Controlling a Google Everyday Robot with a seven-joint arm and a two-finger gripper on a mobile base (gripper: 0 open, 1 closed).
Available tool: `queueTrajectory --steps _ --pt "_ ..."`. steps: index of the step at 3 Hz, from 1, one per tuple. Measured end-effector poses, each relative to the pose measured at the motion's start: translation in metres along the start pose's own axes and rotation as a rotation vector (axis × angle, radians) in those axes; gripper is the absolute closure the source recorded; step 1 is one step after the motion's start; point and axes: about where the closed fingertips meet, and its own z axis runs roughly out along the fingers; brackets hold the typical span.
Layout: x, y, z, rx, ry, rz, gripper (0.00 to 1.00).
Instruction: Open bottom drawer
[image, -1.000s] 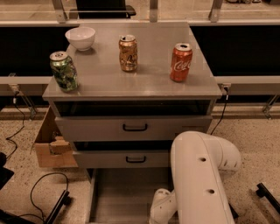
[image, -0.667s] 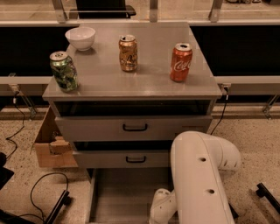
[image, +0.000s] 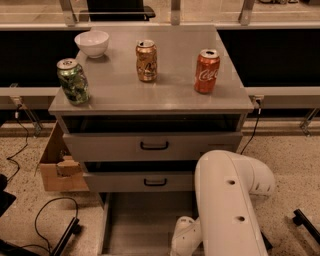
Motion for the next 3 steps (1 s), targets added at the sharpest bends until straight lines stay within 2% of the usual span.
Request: queueTrajectory --steps 1,2,3 --pt "0.002 0.0 -0.005 0.018 -0.021 -0.031 0.0" --pt "0.006 0.007 -0.036 0.07 -0.017 -0.074 0.0" --pt "0.02 0.026 -0.095 0.169 -0.014 -0.078 0.0"
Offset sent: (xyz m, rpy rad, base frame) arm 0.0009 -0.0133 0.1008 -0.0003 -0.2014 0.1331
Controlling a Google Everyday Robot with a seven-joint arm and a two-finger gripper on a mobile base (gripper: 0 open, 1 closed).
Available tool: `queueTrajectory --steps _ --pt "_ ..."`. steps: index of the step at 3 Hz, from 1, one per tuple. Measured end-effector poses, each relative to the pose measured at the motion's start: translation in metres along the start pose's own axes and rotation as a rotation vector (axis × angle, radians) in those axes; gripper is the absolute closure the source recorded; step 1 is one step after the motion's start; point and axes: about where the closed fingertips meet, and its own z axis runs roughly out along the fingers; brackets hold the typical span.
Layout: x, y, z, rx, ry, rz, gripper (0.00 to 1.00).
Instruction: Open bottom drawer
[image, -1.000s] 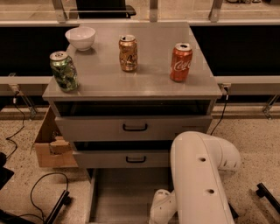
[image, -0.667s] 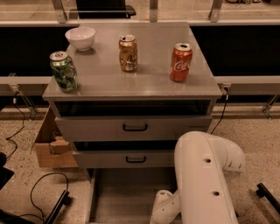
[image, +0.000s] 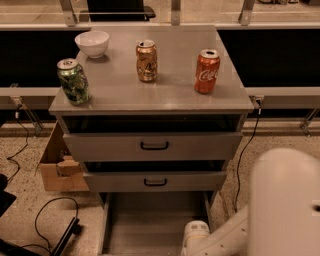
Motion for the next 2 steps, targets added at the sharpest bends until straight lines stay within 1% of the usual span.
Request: queueTrajectory --steps 1,2 --pt "0.008 0.04 -0.063 0.039 -0.007 0.027 0.0" --pt "0.011 0.101 -0.111 0.003 -0.008 0.07 0.0"
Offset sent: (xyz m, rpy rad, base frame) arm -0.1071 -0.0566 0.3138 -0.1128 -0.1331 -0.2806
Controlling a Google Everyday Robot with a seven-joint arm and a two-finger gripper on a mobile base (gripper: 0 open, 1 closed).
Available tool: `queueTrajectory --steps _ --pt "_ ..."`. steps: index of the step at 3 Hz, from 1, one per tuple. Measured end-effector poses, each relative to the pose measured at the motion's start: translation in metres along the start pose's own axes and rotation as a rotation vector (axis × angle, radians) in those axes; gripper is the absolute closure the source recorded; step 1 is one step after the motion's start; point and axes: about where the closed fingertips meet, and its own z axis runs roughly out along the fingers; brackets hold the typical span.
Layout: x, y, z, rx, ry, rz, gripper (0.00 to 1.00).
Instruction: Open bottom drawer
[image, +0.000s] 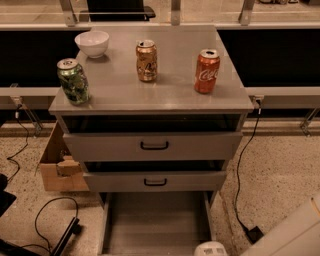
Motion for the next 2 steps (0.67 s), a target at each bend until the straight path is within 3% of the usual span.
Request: queueTrajectory --steps 1,2 --pt "0.013 0.039 -0.039 0.014 0.063 0.042 0.0" --pt "-0.004 0.039 -0.062 0.054 0.065 0.036 0.0"
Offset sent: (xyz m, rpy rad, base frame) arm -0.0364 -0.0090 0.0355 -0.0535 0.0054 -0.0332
